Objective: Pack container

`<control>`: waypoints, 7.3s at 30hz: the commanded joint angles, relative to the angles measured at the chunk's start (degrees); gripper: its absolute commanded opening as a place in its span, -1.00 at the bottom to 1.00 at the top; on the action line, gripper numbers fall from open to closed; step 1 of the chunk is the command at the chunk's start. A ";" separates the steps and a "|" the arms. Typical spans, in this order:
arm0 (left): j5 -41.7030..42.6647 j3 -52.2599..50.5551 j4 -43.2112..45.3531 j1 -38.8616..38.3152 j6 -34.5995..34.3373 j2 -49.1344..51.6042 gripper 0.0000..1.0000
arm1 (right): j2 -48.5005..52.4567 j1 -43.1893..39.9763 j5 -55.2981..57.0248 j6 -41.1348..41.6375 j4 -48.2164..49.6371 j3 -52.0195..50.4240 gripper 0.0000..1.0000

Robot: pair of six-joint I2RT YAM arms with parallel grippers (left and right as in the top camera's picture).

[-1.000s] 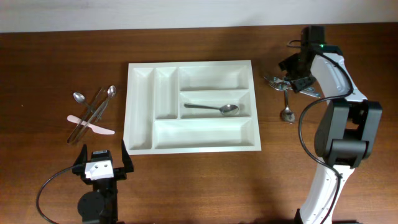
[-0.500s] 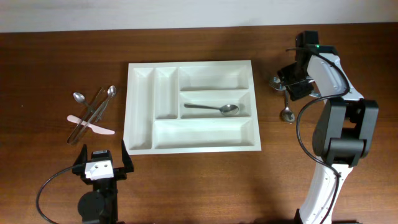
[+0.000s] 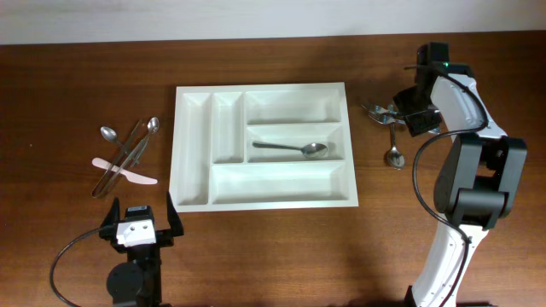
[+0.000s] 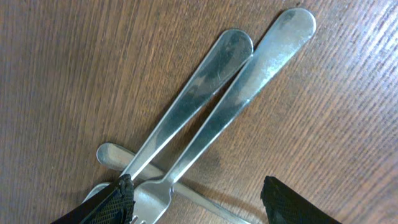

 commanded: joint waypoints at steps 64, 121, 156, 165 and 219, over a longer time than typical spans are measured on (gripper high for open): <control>0.66 -0.11 -0.28 0.31 0.55 -0.55 0.99 | 3.65 -2.19 -13.42 -5.33 7.96 1.16 0.41; 0.66 -0.11 -0.28 0.31 0.55 -0.55 0.99 | 8.57 -0.90 -8.28 -18.84 12.35 0.55 0.34; 0.63 -0.11 -0.28 0.31 0.55 -0.55 0.99 | 8.96 -3.74 -13.53 -47.19 8.15 6.12 0.32; 0.63 -0.11 -0.28 0.31 0.55 -0.55 0.99 | 8.96 -4.17 -13.57 -57.16 6.60 6.12 0.27; 0.66 -0.11 -0.28 0.31 0.55 -0.55 0.98 | 8.96 5.86 -3.98 -41.40 0.39 16.81 0.19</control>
